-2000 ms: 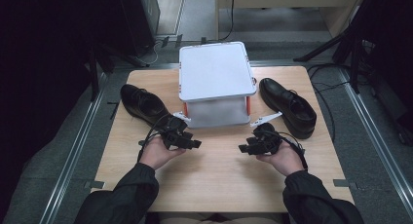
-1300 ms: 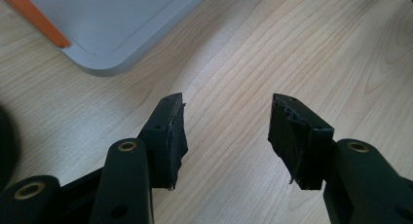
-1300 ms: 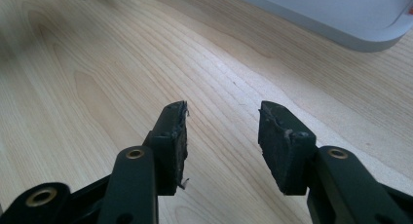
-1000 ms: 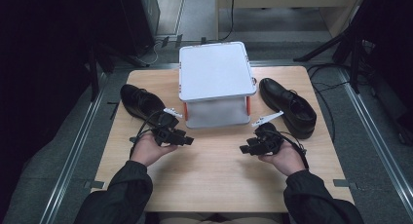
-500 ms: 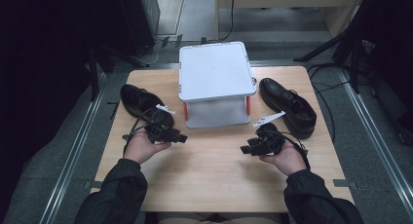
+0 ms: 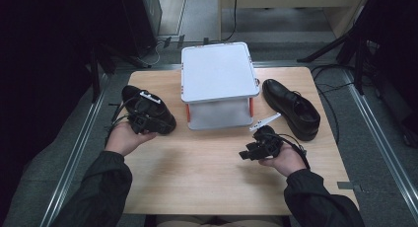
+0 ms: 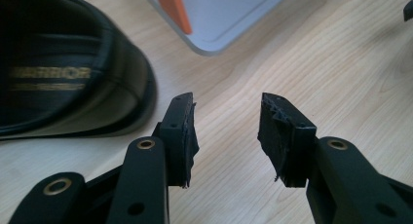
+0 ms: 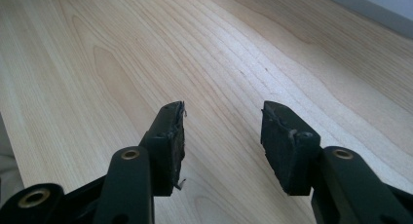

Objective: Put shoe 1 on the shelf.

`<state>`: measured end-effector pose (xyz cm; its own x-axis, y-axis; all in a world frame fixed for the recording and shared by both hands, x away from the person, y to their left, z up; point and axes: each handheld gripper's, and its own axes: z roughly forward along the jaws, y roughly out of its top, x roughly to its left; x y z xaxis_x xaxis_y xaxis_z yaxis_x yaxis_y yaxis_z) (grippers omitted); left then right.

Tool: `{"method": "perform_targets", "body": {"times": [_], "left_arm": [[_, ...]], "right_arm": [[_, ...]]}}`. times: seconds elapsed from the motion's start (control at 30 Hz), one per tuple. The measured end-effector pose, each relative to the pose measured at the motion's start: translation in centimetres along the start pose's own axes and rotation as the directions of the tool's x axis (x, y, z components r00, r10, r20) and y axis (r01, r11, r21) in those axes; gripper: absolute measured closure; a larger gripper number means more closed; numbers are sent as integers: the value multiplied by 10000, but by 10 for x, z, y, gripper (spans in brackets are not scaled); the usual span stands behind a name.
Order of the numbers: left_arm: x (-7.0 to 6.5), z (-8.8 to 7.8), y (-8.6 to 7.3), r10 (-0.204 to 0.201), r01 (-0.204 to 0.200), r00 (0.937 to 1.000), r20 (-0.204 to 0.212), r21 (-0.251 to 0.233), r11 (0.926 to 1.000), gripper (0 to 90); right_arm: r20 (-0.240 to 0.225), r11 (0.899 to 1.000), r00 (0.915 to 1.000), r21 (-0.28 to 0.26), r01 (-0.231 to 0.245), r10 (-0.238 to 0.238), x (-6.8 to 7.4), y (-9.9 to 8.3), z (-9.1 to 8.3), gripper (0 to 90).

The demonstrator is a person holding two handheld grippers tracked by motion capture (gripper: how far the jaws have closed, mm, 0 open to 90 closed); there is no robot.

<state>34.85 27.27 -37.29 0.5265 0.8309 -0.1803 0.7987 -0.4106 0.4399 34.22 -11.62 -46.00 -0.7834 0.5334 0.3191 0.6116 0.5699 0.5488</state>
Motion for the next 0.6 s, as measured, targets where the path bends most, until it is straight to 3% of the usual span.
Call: {"method": "perform_targets", "body": {"times": [0.3, 0.6], "left_arm": [[21, -18, 6, -424, 429, 9985, -351, 135, 9990, 578], [30, -18, 25, -398, 438, 9964, -744, 532, 9976, 588]], "right_arm": [[-105, 9996, 9999, 291, 71, -68, 0, 3, 6, 515], [-109, 9990, 9999, 447, 67, -62, 0, 3, 7, 515]]}}
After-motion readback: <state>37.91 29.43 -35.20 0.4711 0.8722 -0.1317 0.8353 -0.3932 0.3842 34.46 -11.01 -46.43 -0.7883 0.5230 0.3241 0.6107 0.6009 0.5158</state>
